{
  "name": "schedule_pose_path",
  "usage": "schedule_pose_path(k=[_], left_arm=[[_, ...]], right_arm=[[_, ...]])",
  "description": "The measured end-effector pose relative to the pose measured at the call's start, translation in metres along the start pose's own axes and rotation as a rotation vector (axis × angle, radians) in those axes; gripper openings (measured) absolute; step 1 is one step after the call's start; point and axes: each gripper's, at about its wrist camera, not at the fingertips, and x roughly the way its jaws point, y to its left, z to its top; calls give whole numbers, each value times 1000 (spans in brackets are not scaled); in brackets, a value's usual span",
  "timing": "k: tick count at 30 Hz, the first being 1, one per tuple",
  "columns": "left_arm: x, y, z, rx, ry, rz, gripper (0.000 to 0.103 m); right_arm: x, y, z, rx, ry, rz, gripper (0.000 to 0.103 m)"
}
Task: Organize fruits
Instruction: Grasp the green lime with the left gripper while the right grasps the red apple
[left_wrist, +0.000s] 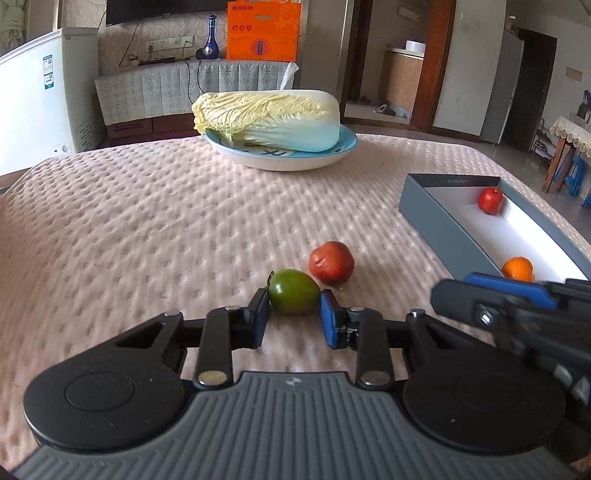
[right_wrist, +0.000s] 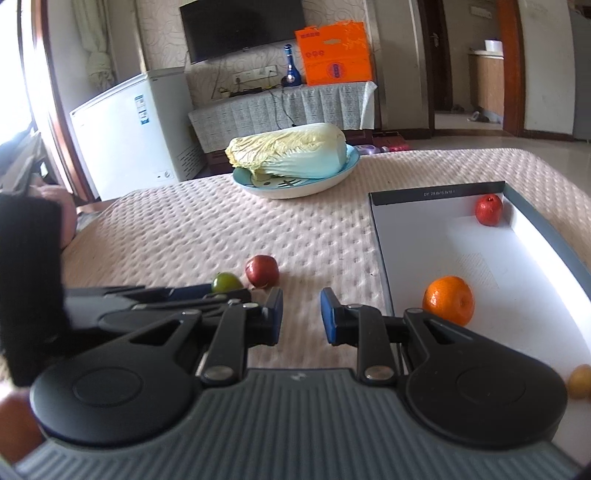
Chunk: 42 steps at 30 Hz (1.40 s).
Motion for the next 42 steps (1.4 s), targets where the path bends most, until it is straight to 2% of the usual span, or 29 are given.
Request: schedule_pose_path(k=[4, 8, 14, 22, 24, 25, 32, 42], left_arm=[[-10, 11, -3, 7, 1, 21, 34], [-17, 30, -7, -11, 4, 35, 34], [-20, 45, -13, -3, -1, 25, 34], [-21, 46, -14, 7, -3, 12, 34], [-20, 46, -14, 13, -4, 14, 34], [-20, 46, -14, 11, -4, 13, 34], [-20, 44, -14, 11, -2, 28, 34], [-32, 26, -23, 14, 19, 57, 34]], right_arm=[[13, 8, 1, -1, 10, 6, 26], [27, 17, 2, -23, 16, 2, 40], [45, 34, 5, -82, 12, 5, 40], [76, 45, 7, -117, 55, -24, 40], [80, 46, 7, -121, 61, -27, 39], [80, 45, 7, -121, 62, -27, 35], [67, 42, 7, -117, 64, -1, 32], [11, 41, 3, -173, 44, 2, 32]])
